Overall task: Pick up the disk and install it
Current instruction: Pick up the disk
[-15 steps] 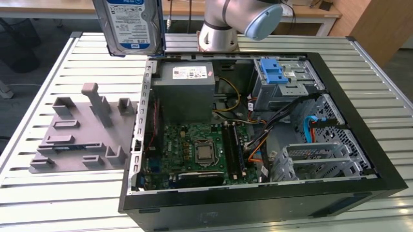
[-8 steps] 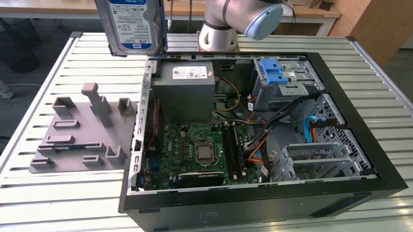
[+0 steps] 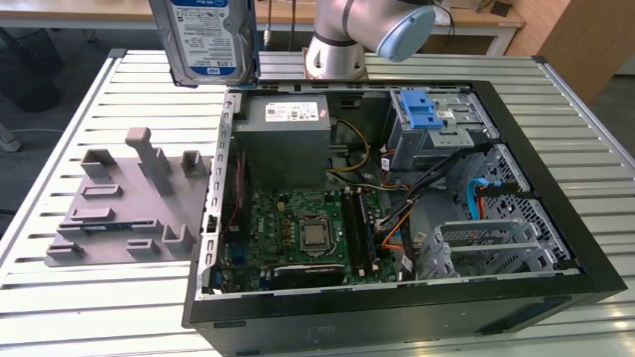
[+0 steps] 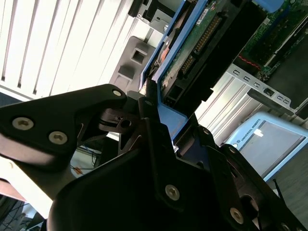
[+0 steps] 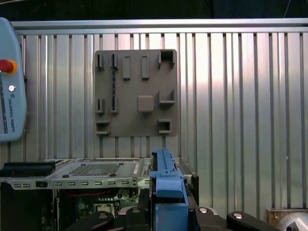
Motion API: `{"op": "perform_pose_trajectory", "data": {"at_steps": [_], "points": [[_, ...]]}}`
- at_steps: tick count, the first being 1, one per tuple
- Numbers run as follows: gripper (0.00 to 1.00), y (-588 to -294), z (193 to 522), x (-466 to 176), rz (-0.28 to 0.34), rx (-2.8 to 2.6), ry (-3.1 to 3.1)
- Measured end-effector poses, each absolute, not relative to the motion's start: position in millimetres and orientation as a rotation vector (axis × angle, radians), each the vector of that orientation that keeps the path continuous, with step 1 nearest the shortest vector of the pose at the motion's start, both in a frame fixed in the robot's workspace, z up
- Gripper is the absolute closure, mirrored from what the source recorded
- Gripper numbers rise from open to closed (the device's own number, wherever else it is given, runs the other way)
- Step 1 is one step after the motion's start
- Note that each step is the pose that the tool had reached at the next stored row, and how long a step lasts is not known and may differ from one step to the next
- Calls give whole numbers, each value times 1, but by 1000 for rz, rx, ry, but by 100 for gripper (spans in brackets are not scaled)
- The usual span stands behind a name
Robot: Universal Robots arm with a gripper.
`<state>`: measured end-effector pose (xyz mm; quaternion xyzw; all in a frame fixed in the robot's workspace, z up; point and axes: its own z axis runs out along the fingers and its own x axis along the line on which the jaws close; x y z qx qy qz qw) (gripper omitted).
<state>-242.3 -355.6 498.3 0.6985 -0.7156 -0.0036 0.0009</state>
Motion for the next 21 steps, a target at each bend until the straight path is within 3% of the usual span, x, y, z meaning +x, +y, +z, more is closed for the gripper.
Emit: {"op": "perform_pose_trajectory", "data": {"at_steps": [21], "points": [[64,-378,498,-233,-11,2193,-2247]]}}
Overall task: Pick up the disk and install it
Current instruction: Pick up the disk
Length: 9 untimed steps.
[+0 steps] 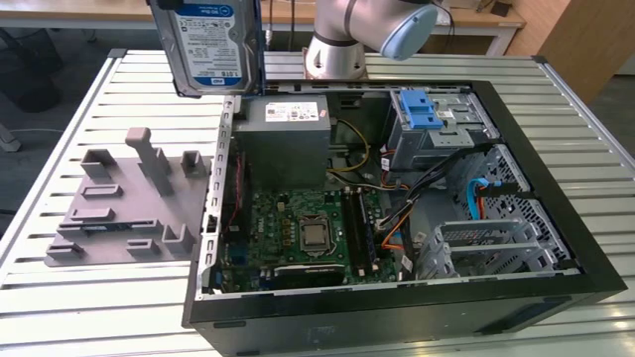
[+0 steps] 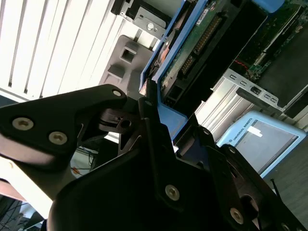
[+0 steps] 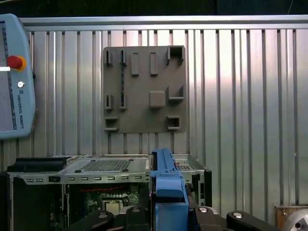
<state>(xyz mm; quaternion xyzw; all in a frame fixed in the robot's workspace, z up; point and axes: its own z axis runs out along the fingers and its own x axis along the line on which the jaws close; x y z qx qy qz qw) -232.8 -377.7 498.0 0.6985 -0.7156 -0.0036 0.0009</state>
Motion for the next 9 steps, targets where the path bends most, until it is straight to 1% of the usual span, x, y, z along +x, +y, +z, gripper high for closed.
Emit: {"op": "perform_pose_trajectory", "data": {"at_steps": [9], "points": [[64,-379,497,-217,-11,2193,-2247]]}}
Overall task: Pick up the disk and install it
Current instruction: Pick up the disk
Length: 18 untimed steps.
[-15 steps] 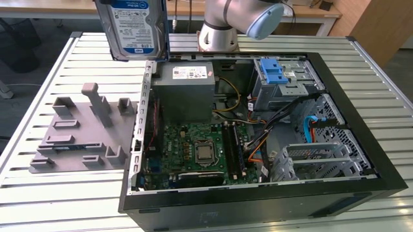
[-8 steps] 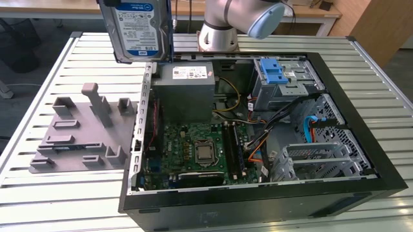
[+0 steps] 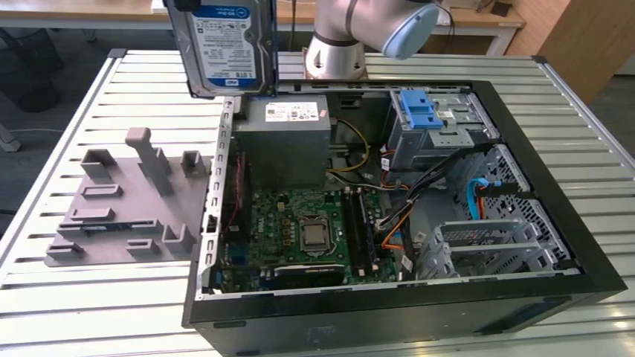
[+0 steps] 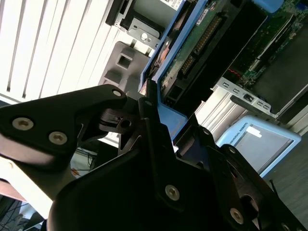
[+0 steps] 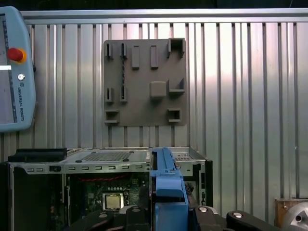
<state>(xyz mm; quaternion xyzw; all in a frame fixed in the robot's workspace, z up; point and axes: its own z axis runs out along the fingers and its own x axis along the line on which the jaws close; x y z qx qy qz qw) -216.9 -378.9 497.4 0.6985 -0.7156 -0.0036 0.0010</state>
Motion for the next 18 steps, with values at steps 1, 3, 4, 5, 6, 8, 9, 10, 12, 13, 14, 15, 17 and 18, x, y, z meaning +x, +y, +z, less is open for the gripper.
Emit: {"op": "perform_pose_trajectory", "data": {"at_steps": [1,3,4,5,6,8,9,10,12,13,14,15,17,18], "points": [[64,-379,497,-216,-11,2193,-2247],[64,-382,497,-215,-11,2193,-2247],[64,-384,497,-215,-11,2193,-2247],[64,-386,497,-214,-11,2193,-2247],[64,-388,497,-214,-11,2193,-2247],[64,-390,496,-213,-11,2193,-2247],[64,-391,496,-211,-11,2193,-2247],[64,-392,496,-209,-11,2193,-2247],[64,-394,496,-204,-11,2193,-2247],[64,-394,496,-201,-11,2193,-2247],[64,-395,496,-198,-11,2193,-2247],[64,-395,496,-194,-11,2193,-2247],[64,-396,496,-189,-11,2193,-2247],[64,-396,496,-188,-11,2193,-2247]]}}
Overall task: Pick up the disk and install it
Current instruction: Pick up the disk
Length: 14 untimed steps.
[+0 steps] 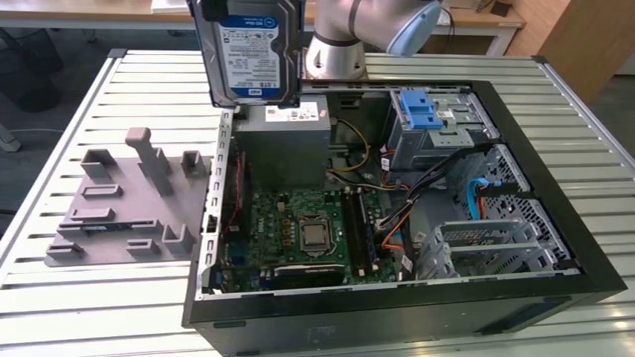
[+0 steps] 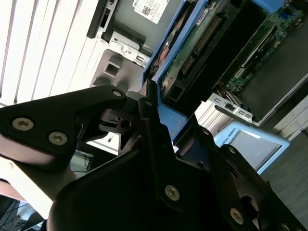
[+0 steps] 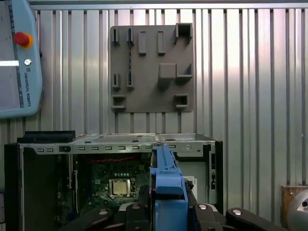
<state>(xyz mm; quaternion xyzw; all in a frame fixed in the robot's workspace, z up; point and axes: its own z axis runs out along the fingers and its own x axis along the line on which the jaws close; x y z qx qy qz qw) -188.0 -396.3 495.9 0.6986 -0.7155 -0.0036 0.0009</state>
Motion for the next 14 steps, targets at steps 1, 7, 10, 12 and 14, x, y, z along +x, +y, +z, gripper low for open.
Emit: {"op": "perform_pose_trajectory", "data": {"at_steps": [1,7,10,12,14], "points": [[64,-397,496,-187,-11,2193,-2247],[64,-400,496,-185,1,2199,-2253],[64,-402,495,-180,1,2199,-2253],[64,-403,495,-174,1,2199,-2252],[64,-403,494,-169,1,2199,-2252]]}}
